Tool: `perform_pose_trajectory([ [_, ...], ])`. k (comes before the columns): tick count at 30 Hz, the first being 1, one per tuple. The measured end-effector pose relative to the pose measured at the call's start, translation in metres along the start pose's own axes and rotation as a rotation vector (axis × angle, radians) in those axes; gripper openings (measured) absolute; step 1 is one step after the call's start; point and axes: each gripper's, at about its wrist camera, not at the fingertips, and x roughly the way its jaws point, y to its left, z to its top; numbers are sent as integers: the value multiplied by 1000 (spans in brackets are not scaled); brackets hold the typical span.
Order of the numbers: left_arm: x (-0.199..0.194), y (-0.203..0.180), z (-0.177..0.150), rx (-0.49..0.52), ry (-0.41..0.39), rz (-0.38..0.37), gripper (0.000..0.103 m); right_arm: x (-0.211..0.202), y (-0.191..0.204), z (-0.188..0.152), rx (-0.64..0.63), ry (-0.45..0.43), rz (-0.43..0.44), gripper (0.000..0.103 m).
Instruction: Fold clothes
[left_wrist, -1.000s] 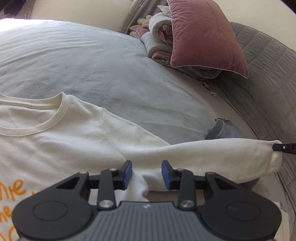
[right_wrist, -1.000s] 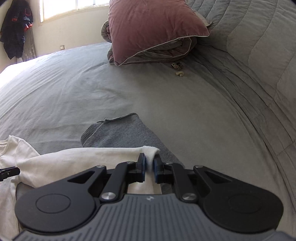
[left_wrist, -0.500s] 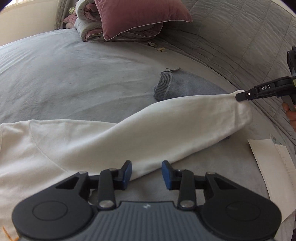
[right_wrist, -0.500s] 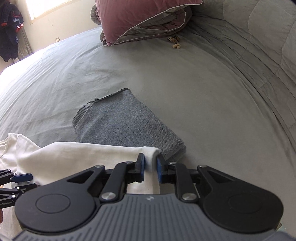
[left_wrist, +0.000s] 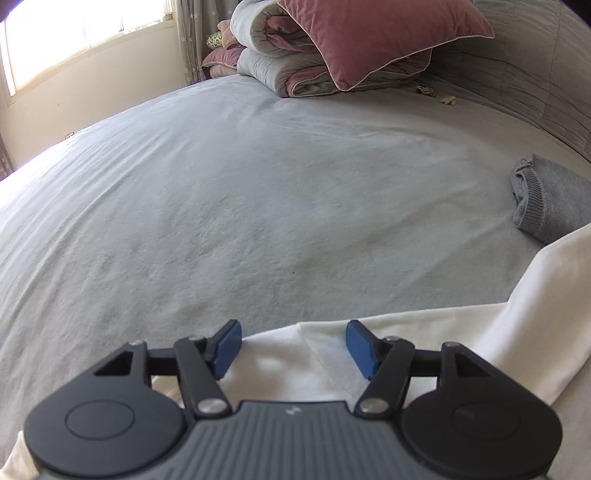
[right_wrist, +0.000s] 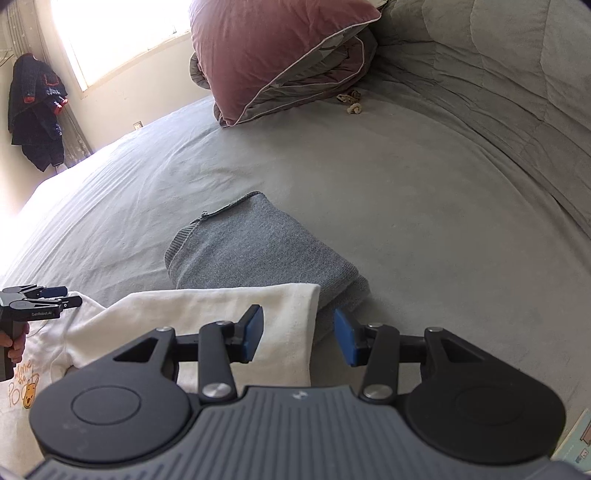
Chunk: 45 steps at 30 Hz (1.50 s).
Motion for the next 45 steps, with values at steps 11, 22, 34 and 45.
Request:
perform_pose_trajectory([
  [11,-8,-16,-7,-85,-65,16,6,7,3,-15,42,-118,29,3],
  [22,2,-25,-19,-171,-169,148,7,-5,13,-16,-54,-143,-76,2],
  [34,-80,1,-29,-278,-198,175,44,-14,41,-19,-55,-115,-98,26],
  [45,-196,43,-109,-419,-156,208,61,-52,119,-50,-110,-93,80,47],
])
